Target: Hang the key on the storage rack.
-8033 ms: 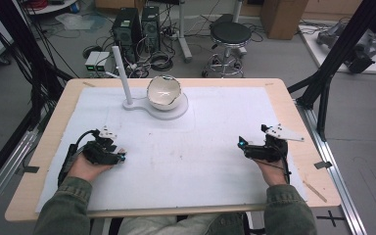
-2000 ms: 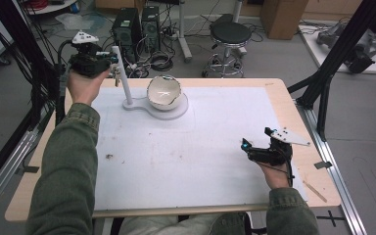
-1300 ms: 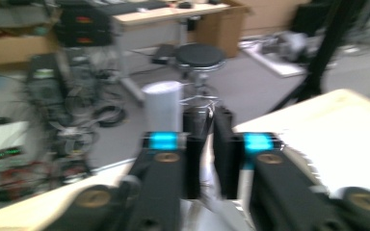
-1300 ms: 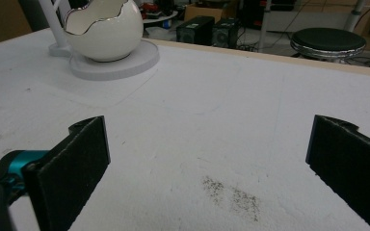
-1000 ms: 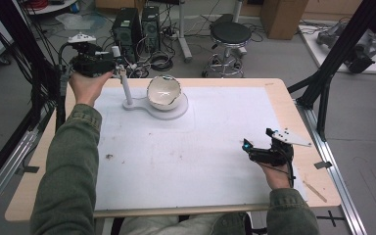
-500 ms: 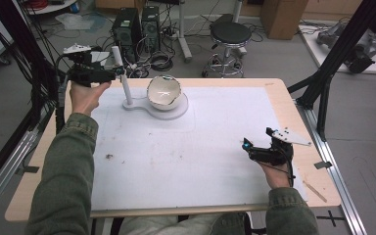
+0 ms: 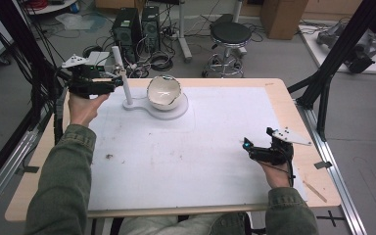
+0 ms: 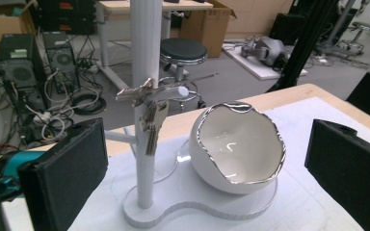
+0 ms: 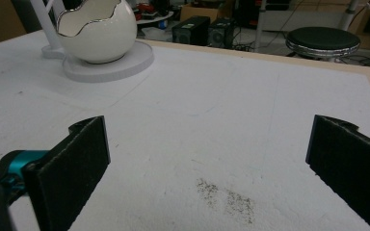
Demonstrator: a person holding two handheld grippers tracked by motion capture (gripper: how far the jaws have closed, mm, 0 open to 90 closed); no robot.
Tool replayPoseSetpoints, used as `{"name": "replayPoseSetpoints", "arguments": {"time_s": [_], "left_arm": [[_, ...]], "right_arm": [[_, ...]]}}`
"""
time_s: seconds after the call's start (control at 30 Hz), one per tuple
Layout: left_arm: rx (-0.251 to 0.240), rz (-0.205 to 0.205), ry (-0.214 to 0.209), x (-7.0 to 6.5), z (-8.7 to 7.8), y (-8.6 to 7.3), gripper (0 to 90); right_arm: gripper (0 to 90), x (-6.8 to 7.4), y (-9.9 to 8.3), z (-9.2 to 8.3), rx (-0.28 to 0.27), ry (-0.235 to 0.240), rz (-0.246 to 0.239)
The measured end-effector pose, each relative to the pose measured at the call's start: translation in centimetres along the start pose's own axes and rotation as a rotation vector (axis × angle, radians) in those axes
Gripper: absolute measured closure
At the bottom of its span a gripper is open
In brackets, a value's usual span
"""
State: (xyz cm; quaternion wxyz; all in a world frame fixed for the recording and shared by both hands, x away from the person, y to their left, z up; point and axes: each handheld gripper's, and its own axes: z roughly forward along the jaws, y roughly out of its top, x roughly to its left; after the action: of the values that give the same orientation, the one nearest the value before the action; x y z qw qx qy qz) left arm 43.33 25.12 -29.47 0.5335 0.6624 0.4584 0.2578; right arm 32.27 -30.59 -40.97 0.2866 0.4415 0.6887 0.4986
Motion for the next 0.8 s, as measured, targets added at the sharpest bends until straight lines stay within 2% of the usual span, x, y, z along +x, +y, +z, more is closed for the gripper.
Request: {"name": "replayPoseSetpoints", "arguments": {"time_s": [0.07, 0.4, 0.8], "left_arm": [[0.008, 0.008, 0.005, 0.0, -0.2, -0.2, 1.6], [-0.020, 0.038, -0.002, -0.8, -1.6, -1.6, 1.6], [-0.041, 0.007, 0.028, -0.2, -3.6, -4.3, 1.7]], "right_arm": [[0.4, 0.0, 0.0, 0.0, 0.000, 0.000, 0.001], [0.4, -0.1, 0.0, 0.0, -0.002, -0.003, -0.004], [0.4, 0.0, 0.0, 0.2, 0.004, 0.004, -0.002]]}}
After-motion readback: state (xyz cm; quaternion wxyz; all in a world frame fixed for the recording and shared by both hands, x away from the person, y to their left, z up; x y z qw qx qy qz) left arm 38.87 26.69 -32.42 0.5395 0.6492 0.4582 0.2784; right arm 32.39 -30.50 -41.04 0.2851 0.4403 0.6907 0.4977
